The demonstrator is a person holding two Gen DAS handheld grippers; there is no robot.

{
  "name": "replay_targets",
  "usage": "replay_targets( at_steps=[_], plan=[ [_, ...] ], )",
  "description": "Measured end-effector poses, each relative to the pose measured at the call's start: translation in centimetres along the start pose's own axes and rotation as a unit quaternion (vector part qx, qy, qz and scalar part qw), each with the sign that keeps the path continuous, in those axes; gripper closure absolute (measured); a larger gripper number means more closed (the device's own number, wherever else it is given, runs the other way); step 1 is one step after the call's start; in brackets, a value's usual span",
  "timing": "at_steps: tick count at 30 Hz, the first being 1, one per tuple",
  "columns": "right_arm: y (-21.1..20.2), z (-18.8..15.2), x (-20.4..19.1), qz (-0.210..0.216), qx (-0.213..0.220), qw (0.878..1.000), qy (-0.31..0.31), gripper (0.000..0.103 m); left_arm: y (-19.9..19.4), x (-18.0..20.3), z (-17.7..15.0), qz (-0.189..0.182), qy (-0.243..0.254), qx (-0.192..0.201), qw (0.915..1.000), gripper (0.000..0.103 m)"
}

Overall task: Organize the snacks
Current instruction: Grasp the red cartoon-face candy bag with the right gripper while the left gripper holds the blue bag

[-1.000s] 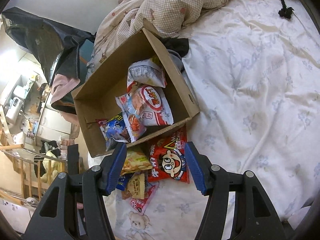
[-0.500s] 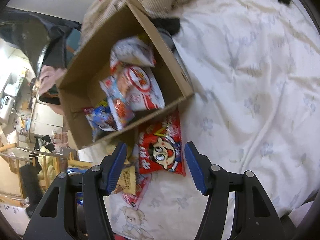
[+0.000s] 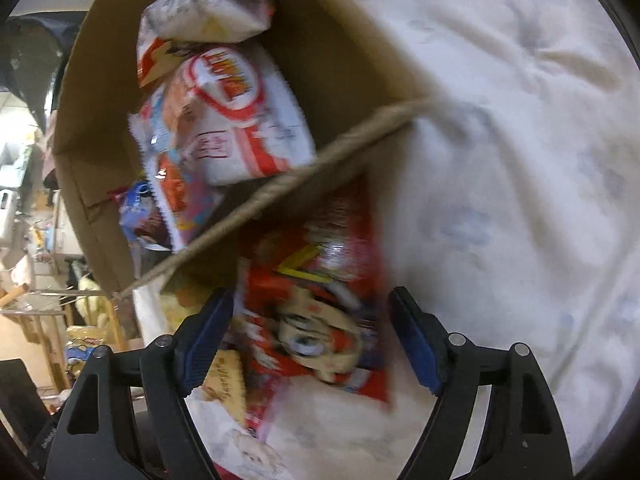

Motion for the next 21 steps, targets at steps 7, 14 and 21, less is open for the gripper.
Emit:
replay_targets(
  at_steps=[7,14,21],
  plan=[
    [0.5,-0.4,-0.5,-0.030,0.000,0.999,-0.027,0.044,0.0,0.0,-0.1,0.000,0.000,0.000,1.0000,0.079],
    [-1.6,-2.1,-1.4,-0.027,0.002,0.998,-0.052,0.061,0.4,1.0,0.0,0.001,0.007,0.001,1.0000,0.079],
    [-4.7,-4.5,-1.4,-0.015,0.019,0.999,-0.045,0.066,0.7,1.4,-0.3,0.010,0.019,0.002,0.9998,0.079]
  ],
)
Point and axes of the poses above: each gripper's, at about its wrist camera, not at the fingertips, and y roughly the way its jaws point, x to its right, z to its top, the point moved 10 cm from there along y, roughly the way its jaws point, and after that the axes turned 4 degrees about -y, right-handed, at the moved point
